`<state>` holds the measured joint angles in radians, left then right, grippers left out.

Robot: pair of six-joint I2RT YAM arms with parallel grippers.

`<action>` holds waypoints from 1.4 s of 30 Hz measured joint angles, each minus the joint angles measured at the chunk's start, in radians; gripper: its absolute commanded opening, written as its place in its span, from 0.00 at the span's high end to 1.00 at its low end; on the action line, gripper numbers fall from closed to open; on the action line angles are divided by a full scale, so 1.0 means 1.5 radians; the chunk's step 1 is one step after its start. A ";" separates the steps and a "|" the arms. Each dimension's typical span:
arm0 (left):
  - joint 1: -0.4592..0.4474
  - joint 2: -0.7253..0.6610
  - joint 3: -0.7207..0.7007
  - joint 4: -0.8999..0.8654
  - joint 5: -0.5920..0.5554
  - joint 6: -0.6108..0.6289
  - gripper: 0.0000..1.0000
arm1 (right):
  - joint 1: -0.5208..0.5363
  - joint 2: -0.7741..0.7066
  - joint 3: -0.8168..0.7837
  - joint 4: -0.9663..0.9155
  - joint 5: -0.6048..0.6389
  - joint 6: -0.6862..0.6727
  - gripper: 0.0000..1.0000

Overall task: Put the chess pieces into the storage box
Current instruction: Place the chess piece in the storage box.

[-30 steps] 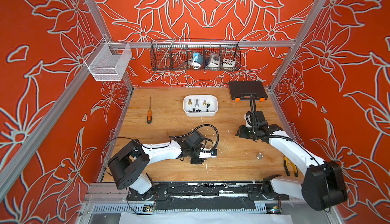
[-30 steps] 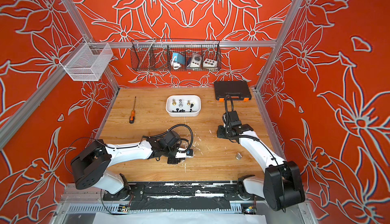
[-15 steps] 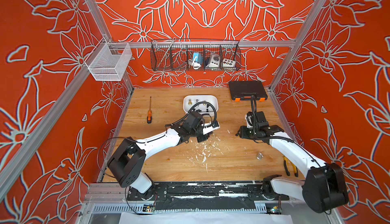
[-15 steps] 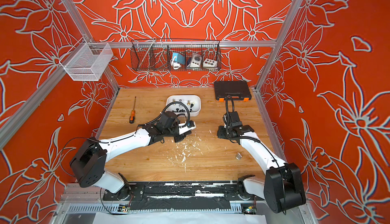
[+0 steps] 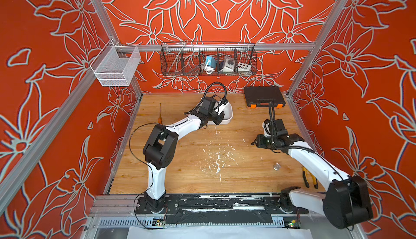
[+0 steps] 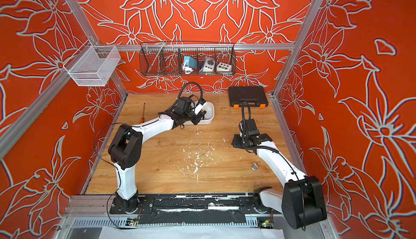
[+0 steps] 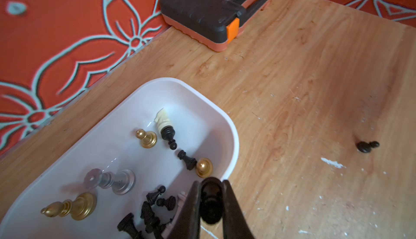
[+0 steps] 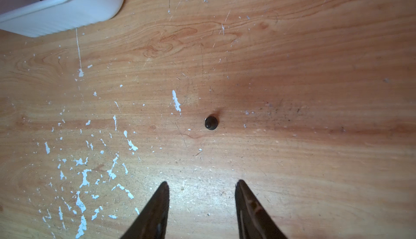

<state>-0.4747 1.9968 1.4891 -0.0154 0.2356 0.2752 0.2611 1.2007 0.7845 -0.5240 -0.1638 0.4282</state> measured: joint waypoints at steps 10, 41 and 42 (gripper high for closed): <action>0.037 0.080 0.085 -0.024 0.001 -0.057 0.82 | -0.004 -0.029 0.000 -0.023 0.022 -0.002 0.50; 0.059 0.121 0.114 -0.029 0.017 -0.098 0.68 | -0.010 -0.042 0.001 -0.052 0.047 0.001 0.50; 0.059 0.121 0.114 -0.029 0.018 -0.099 0.68 | -0.010 -0.042 0.001 -0.054 0.047 0.001 0.50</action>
<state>-0.3862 2.1777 1.6604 -0.0589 0.2626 0.1261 0.2462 1.1378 0.7864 -0.6056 -0.0933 0.4297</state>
